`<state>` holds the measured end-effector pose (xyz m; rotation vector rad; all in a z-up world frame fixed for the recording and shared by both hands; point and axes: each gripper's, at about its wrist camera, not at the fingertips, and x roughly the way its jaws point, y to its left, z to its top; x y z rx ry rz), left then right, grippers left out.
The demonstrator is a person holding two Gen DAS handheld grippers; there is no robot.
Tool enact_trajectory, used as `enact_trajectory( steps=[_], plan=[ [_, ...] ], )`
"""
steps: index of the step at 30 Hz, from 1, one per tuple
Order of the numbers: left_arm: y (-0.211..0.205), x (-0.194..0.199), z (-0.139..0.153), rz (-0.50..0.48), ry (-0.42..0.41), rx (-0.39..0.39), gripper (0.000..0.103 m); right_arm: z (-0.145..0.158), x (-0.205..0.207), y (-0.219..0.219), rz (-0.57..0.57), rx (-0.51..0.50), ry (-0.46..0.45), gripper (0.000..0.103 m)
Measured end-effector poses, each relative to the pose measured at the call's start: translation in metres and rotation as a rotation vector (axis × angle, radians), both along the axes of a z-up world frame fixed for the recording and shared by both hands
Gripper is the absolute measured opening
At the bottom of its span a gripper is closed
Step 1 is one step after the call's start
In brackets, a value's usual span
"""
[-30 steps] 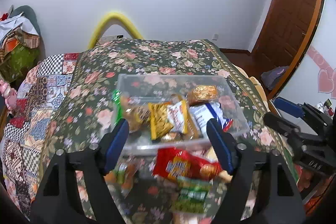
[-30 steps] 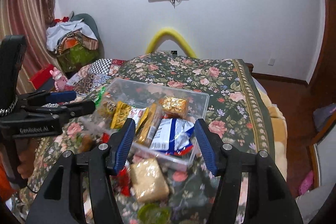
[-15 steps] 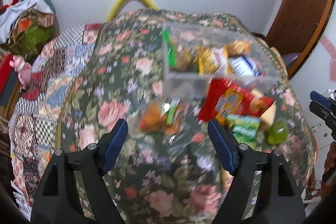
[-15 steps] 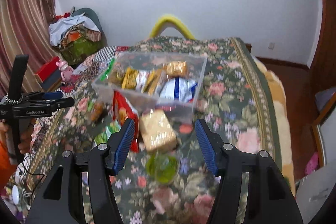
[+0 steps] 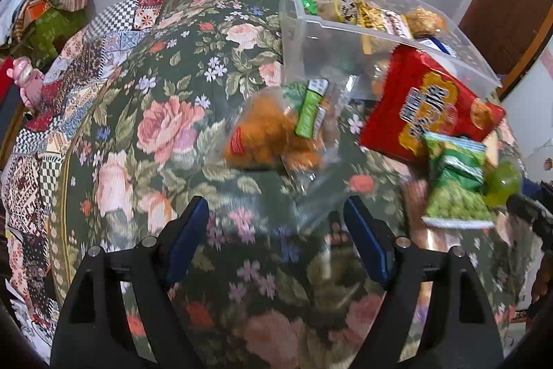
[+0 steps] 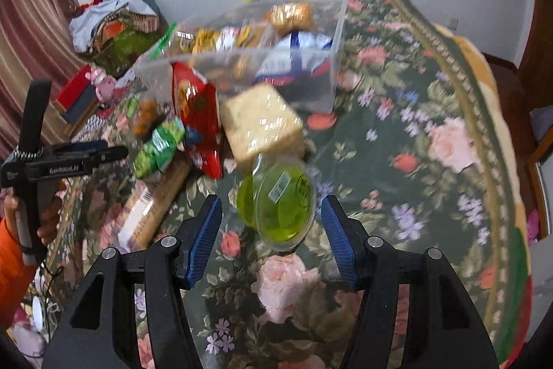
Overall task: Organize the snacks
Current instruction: 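Grasp the orange snack bag with the left tool while the right tool grasps the green jelly cup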
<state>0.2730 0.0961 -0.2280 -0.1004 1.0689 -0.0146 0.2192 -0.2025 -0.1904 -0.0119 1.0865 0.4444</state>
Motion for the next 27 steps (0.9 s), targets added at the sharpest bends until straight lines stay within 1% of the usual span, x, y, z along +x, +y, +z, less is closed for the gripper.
enact_trajectory(
  steps=[3, 4, 10, 14, 18, 21, 22, 23, 25, 27],
  plan=[
    [0.002, 0.011, -0.004, -0.001, 0.001, -0.02, 0.081, -0.009, 0.002, 0.003, 0.003, 0.005, 0.028, 0.056],
    [0.001, 0.015, -0.005, 0.002, 0.0, -0.016, 0.081, -0.012, 0.003, 0.003, 0.003, 0.012, 0.038, 0.056],
    [0.001, 0.036, -0.008, 0.02, -0.026, -0.005, 0.081, -0.015, 0.004, 0.007, 0.0, -0.02, 0.019, 0.058],
    [0.001, 0.051, -0.012, 0.043, -0.026, 0.002, 0.081, -0.018, 0.005, 0.01, 0.01, -0.046, 0.002, 0.058],
    [0.002, 0.064, -0.018, 0.059, -0.02, -0.014, 0.082, -0.019, 0.005, 0.017, 0.017, -0.076, -0.016, 0.058],
    [0.004, 0.068, -0.02, 0.069, -0.032, -0.005, 0.082, -0.02, 0.004, 0.018, 0.016, -0.091, -0.027, 0.056],
    [0.004, 0.068, -0.02, 0.072, -0.035, -0.01, 0.081, -0.02, 0.005, 0.018, 0.012, -0.091, -0.028, 0.053],
    [0.005, 0.068, -0.02, 0.076, -0.038, -0.012, 0.078, -0.02, 0.006, 0.016, 0.005, -0.093, -0.029, 0.048],
    [0.006, 0.066, -0.02, 0.076, -0.044, -0.01, 0.073, -0.02, 0.008, 0.013, -0.001, -0.071, -0.02, 0.048],
    [0.005, 0.063, -0.019, 0.061, -0.05, 0.009, 0.067, -0.02, 0.009, 0.008, -0.013, -0.05, -0.013, 0.047]
  ],
)
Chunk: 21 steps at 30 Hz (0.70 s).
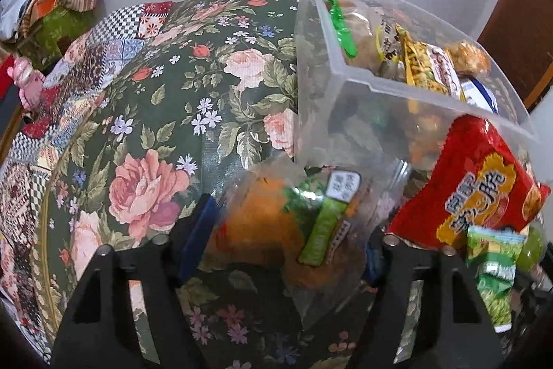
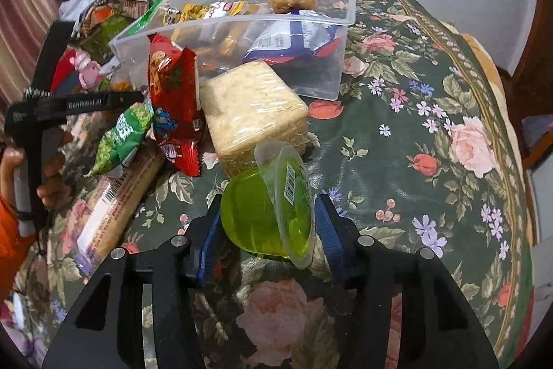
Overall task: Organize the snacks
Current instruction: 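Grasp the orange snack bag with the left tool while the right tool grasps the green jelly cup, then carry the snack bag and jelly cup into the clear box and release them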
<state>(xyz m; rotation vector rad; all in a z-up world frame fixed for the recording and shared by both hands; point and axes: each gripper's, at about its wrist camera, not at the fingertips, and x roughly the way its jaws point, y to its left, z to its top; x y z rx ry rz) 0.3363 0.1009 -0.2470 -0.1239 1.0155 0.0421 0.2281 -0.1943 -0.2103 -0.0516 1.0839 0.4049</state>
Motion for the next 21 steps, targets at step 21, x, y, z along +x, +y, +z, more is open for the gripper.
enact_trajectory(
  steps=[21],
  plan=[
    [-0.002, -0.065, 0.05, -0.03, -0.085, 0.005, 0.056, 0.04, -0.005, -0.02, -0.054, 0.035, -0.078, 0.038]
  ],
)
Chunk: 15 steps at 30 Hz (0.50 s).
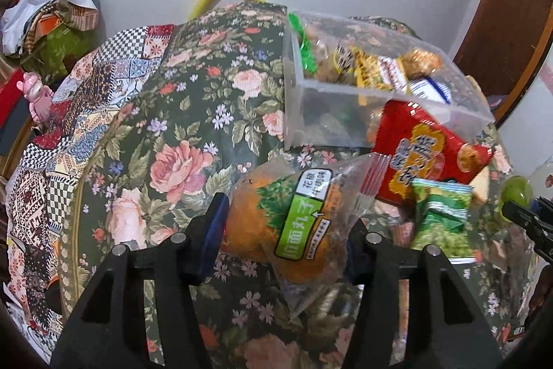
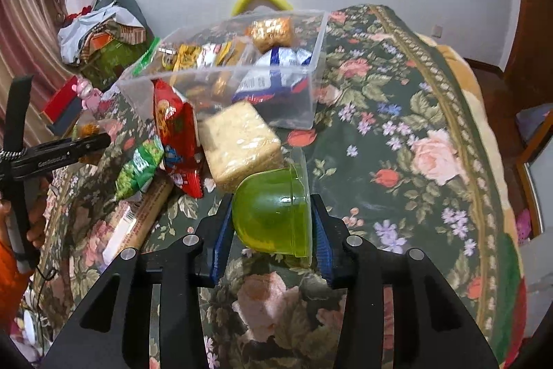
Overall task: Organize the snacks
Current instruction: 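Carry the snack bag and jelly cup into the clear box and release them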
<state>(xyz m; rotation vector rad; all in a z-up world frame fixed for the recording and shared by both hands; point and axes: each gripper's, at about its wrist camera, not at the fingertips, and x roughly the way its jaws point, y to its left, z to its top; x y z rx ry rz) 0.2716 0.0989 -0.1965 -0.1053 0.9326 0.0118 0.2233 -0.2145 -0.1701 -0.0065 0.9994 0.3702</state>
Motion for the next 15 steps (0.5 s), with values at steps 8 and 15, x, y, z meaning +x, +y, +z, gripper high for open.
enact_trajectory(
  steps=[8, 15],
  plan=[
    [-0.005, -0.003, 0.035, -0.008, -0.069, -0.037, 0.056, 0.029, 0.009, -0.001, -0.003, 0.012, -0.07, 0.038],
    [-0.017, 0.007, 0.067, -0.028, -0.13, -0.06, 0.056, 0.056, 0.025, 0.008, 0.011, 0.022, -0.145, 0.038]
  ],
)
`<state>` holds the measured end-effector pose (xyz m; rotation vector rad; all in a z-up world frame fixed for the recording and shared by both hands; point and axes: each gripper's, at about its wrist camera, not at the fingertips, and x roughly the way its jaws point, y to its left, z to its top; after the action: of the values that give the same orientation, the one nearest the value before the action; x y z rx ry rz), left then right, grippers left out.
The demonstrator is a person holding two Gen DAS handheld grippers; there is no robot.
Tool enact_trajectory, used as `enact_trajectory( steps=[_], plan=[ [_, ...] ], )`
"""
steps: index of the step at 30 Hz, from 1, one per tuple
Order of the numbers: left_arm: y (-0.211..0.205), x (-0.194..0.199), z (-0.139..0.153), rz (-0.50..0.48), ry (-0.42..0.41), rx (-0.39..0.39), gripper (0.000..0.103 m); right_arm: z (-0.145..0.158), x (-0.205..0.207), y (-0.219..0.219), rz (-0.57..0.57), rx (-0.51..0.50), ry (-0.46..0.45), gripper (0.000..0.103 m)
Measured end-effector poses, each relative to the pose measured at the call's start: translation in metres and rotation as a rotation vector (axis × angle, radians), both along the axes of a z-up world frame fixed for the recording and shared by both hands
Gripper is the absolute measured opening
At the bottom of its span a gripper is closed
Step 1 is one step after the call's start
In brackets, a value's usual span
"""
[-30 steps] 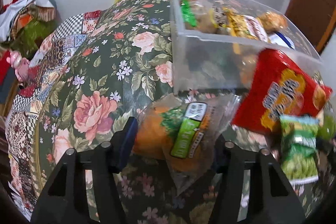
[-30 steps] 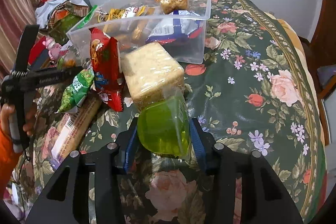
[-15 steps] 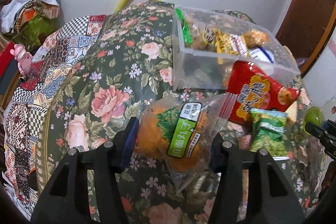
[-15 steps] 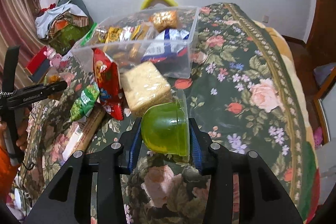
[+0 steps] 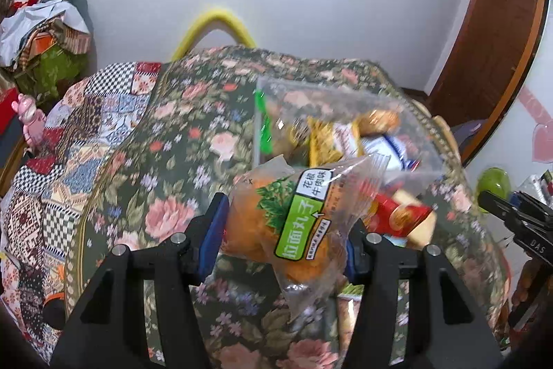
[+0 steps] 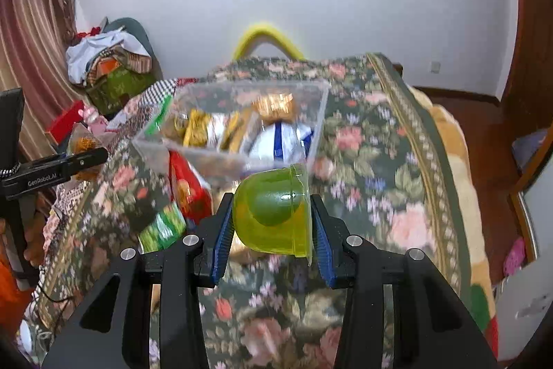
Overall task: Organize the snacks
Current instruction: 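Carry the snack bag and jelly cup into the clear box and release them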
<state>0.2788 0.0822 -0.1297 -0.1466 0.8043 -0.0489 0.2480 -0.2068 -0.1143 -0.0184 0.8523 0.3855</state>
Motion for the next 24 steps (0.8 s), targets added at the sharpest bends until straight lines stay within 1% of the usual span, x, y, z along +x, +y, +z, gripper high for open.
enact_trajectory(
  steps=[5, 11, 17, 24],
  plan=[
    [-0.01, 0.016, 0.015, -0.018, -0.022, -0.016, 0.056, 0.01, 0.015, 0.013, 0.018, -0.004, -0.043, 0.038],
    [-0.022, 0.039, 0.021, -0.028, -0.045, -0.013, 0.056, 0.008, 0.034, 0.027, 0.047, 0.006, -0.044, 0.038],
    [-0.033, 0.067, 0.013, -0.031, -0.032, -0.02, 0.056, 0.002, 0.057, 0.044, 0.074, -0.012, -0.052, 0.038],
    [-0.036, 0.109, 0.006, -0.014, -0.008, -0.036, 0.056, -0.018, 0.086, 0.055, 0.088, 0.008, -0.011, 0.038]
  ],
)
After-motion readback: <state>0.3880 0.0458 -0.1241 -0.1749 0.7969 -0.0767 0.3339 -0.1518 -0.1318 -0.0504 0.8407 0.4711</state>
